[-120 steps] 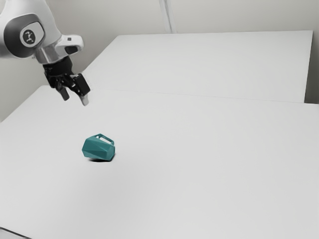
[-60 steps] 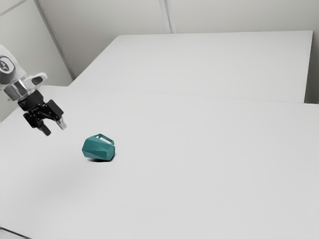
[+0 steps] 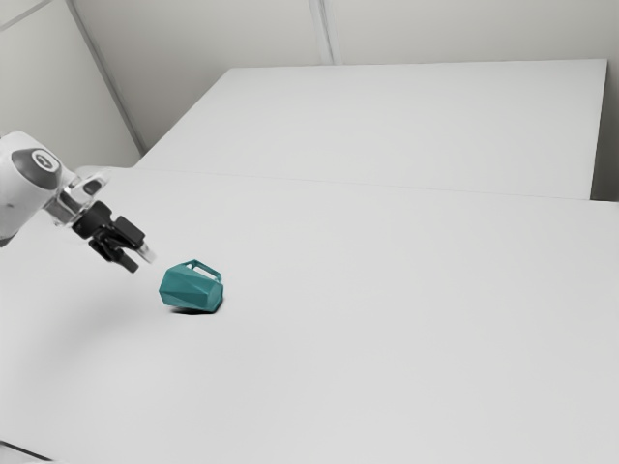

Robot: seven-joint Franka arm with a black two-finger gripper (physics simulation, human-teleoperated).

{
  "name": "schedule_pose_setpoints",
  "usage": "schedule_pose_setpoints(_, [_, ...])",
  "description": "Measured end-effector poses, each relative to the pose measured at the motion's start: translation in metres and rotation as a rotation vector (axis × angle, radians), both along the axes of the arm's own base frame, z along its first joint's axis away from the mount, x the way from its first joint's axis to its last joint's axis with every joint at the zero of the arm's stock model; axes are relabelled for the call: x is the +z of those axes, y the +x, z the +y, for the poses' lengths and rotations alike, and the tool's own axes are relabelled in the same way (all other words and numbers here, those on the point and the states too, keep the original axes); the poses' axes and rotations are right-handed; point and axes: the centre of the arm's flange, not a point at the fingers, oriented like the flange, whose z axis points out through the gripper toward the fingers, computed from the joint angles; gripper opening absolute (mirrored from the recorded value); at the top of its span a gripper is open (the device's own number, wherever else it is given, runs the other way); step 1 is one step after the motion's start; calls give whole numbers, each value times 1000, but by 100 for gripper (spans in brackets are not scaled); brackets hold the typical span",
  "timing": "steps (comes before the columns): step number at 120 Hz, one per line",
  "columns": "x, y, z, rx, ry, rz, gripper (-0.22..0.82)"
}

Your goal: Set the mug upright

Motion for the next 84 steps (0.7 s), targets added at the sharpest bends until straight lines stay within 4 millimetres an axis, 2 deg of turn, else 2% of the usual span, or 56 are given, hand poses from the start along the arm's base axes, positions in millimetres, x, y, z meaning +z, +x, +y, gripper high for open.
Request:
schedule_pose_setpoints(22, [-24, 18, 6, -44, -32, -61, 60])
schedule_pose_setpoints(51, [-40, 22, 11, -71, -76, -130, 60])
schedule_pose_setpoints(68, [-46, 18, 8, -52, -154, -164, 60])
schedule_pose_setpoints(84, [-60, 4, 4, -29, -222, -165, 60])
